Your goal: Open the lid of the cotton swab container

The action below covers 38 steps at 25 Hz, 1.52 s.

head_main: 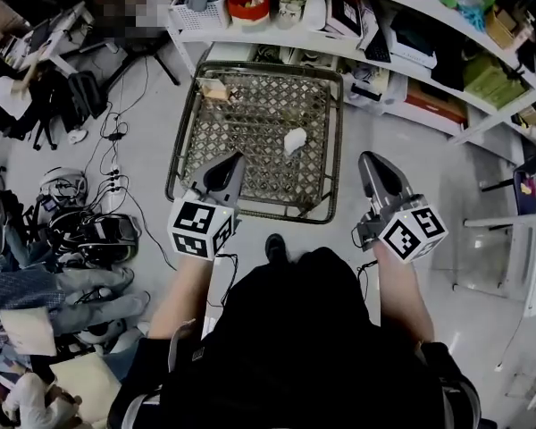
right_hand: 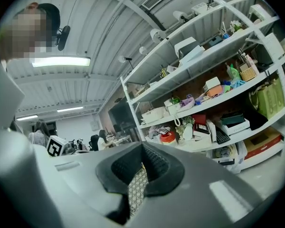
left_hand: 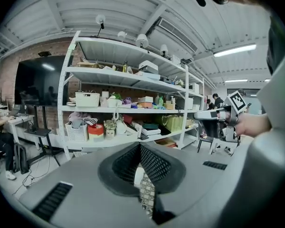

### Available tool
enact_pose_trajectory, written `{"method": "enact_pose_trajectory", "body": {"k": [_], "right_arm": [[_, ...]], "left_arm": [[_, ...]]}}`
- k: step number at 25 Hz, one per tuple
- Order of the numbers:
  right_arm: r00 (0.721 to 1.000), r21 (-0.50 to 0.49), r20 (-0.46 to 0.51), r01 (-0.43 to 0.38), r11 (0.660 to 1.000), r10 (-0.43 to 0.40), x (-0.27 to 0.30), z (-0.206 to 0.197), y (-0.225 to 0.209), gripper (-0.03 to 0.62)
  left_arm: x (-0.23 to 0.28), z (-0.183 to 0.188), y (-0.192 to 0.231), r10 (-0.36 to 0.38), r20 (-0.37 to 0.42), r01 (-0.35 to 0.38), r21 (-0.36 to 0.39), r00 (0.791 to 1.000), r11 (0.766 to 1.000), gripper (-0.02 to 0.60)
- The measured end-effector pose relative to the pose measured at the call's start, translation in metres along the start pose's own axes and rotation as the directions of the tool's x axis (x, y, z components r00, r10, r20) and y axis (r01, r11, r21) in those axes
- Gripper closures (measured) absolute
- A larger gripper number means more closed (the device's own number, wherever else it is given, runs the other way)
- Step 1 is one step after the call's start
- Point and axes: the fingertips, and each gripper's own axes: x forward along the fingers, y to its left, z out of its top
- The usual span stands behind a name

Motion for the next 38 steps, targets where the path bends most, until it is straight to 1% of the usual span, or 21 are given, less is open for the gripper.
{"method": "enact_pose_trajectory", "body": {"k": [4,9,17,20,23,28,34,36,38], "right_arm": [[1.0,0.009,-0.019,-0.002,1.0,0.002,0.011,-0.003,-0.005,0.585],[0.999,0.019,-0.037,-0.016,1.0,0.017,0.021,-0.002,-0.025,0.585],[0.995,0.048,-0.05,-0.081,0.996,0.083,0.032,0.013,-0.07,0.585],[0.992,0.061,-0.059,-0.11,0.992,0.113,0.034,0.012,-0.081,0.585],[0.988,0.068,-0.075,-0.13,0.989,0.135,0.04,0.008,-0.089,0.585],[0.985,0.092,-0.109,-0.123,0.988,0.132,0.053,-0.008,-0.091,0.585],[0.978,0.106,-0.171,-0.101,0.989,0.118,0.07,-0.034,-0.088,0.585],[0.976,0.117,-0.19,-0.084,0.99,0.105,0.077,-0.041,-0.09,0.585],[0.975,0.124,-0.199,-0.075,0.989,0.099,0.086,-0.047,-0.091,0.585]], "left_arm": [[0.01,-0.002,0.008,-0.002,-0.009,0.002,-0.022,1.0,1.0,0.583],[0.031,-0.004,0.004,0.0,-0.03,-0.001,-0.016,1.0,1.0,0.583],[0.073,0.011,-0.019,0.036,-0.034,-0.036,-0.018,0.999,0.999,0.583],[0.084,0.012,-0.025,0.051,-0.028,-0.052,-0.035,0.998,0.998,0.583],[0.094,0.009,-0.029,0.058,-0.027,-0.058,-0.032,0.998,0.998,0.583],[0.104,-0.007,-0.026,0.032,-0.05,-0.034,-0.037,0.998,0.999,0.583],[0.115,-0.036,-0.01,-0.001,-0.103,-0.002,-0.03,0.995,1.0,0.581],[0.121,-0.045,-0.007,-0.021,-0.123,0.017,-0.032,0.992,0.999,0.567],[0.128,-0.052,-0.002,-0.04,-0.138,0.036,-0.027,0.99,0.999,0.537]]}}
